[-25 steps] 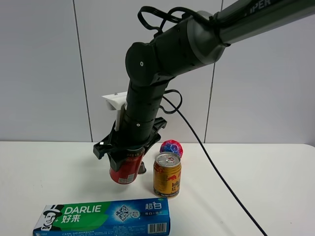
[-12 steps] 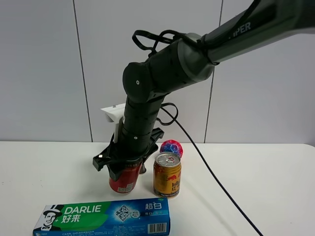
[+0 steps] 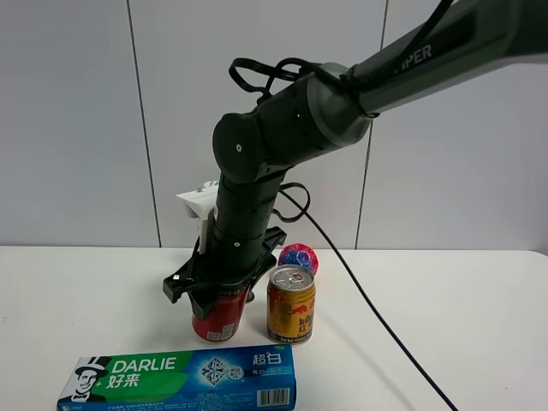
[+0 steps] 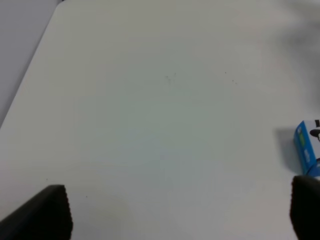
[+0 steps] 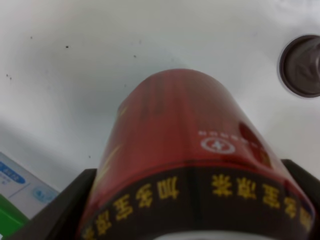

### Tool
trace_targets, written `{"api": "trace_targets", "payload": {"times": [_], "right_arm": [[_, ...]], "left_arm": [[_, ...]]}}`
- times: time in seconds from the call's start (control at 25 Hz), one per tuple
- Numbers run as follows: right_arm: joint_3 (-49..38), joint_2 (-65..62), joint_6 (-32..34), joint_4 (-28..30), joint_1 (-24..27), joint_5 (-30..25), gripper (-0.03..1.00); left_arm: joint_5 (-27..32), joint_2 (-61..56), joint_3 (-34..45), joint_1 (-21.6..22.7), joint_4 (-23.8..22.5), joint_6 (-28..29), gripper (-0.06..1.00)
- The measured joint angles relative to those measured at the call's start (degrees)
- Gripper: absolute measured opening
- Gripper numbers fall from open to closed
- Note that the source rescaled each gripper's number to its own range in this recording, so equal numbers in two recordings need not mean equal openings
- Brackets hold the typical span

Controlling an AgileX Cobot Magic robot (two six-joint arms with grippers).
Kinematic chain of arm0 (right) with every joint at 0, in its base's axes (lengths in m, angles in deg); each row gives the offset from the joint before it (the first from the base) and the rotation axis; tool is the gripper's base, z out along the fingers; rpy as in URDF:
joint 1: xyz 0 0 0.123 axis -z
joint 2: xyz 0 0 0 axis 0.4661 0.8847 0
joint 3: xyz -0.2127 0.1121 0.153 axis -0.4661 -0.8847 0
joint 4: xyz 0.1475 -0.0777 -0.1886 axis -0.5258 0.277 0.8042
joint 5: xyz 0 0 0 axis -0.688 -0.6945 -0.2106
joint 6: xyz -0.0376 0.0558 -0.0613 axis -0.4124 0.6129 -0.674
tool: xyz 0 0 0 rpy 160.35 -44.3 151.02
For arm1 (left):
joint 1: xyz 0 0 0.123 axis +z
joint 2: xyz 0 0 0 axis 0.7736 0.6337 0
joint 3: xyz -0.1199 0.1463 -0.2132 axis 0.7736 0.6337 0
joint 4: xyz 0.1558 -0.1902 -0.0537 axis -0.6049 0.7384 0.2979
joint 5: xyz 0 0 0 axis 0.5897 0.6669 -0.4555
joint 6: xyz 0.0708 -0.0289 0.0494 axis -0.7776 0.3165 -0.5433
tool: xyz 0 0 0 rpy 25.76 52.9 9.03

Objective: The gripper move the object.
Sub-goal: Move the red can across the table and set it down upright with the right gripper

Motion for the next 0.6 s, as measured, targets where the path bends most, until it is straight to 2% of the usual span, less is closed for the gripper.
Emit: {"api": "trace_targets", "payload": {"times": [0.6], "right_arm": [[0.00, 0.00, 0.00, 1.13, 0.00, 0.69, 0.00]], "left_arm": [[0.00, 0.00, 0.00, 0.00, 0.00, 0.00, 1.00]]}}
